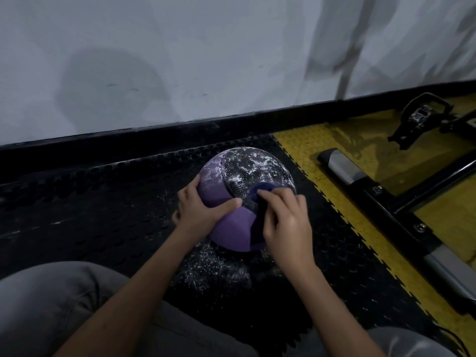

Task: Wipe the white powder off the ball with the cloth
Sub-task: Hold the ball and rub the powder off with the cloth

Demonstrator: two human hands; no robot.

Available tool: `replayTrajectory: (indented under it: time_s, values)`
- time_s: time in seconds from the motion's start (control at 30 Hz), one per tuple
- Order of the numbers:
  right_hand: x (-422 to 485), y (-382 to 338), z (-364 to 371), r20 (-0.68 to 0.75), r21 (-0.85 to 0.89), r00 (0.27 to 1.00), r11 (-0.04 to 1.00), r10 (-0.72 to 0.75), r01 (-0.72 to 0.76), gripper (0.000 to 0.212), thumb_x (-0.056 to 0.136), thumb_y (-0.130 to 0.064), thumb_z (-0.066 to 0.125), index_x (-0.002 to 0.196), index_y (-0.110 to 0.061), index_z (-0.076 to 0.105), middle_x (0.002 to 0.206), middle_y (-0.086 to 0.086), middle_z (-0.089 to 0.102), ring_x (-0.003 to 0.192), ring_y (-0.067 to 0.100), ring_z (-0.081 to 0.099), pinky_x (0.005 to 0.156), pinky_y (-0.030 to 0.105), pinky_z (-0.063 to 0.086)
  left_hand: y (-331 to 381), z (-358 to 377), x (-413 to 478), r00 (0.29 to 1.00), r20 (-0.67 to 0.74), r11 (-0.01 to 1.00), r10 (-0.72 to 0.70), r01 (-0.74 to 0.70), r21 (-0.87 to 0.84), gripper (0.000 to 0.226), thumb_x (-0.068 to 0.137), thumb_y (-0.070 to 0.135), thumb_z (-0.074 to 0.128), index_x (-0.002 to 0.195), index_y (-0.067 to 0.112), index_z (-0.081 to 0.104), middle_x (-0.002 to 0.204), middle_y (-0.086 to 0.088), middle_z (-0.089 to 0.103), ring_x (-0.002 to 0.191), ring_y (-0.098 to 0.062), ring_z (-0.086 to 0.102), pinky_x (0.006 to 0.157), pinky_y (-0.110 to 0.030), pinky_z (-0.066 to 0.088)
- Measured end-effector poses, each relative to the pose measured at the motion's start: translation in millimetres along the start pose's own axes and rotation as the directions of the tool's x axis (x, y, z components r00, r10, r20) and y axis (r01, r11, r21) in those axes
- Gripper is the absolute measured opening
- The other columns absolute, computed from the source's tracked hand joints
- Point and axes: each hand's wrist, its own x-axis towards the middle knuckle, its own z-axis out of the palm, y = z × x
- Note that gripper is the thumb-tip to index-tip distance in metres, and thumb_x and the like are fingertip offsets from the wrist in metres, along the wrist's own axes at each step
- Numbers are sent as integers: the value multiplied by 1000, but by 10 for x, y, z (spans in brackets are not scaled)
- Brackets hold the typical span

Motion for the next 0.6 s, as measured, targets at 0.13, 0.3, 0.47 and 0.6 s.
replayTrajectory:
  time_s: [0.13,0.3,0.47,0.6]
  values:
    - [103,218,-65,-50,74,971,971,233,-229,31,83,8,55,107,-7,67,99,5,62,86,27,52,72,9,28,18,17,-24,1000,6,1000,28,-28,13,128,29,81,53,142,34,16,144,4,15,135,-23,24,113,-54,8]
    - [-39,-26,-7,-20,0,998,999,54,-54,30,82,-2,52,108,-5,68,97,6,60,81,22,47,72,19,34,30,70,-62,999,-32,998,31,-29,58,129,30,83,49,143,31,15,146,2,15,136,-21,22,113,-53,4]
    - [88,253,-52,-47,109,976,973,211,-205,30,85,6,53,107,-7,68,100,6,62,88,26,53,77,20,34,6,69,-54,998,-29,997,47,-45,67,127,32,84,45,144,32,13,143,2,16,136,-22,21,113,-51,0]
    - [176,427,-81,27,196,934,915,356,-354,29,87,7,54,107,-9,68,101,2,60,96,29,57,85,33,44,-1,79,-54,986,-85,976,146,-129,175,116,39,85,36,140,29,25,131,5,26,132,-18,24,113,-46,-1]
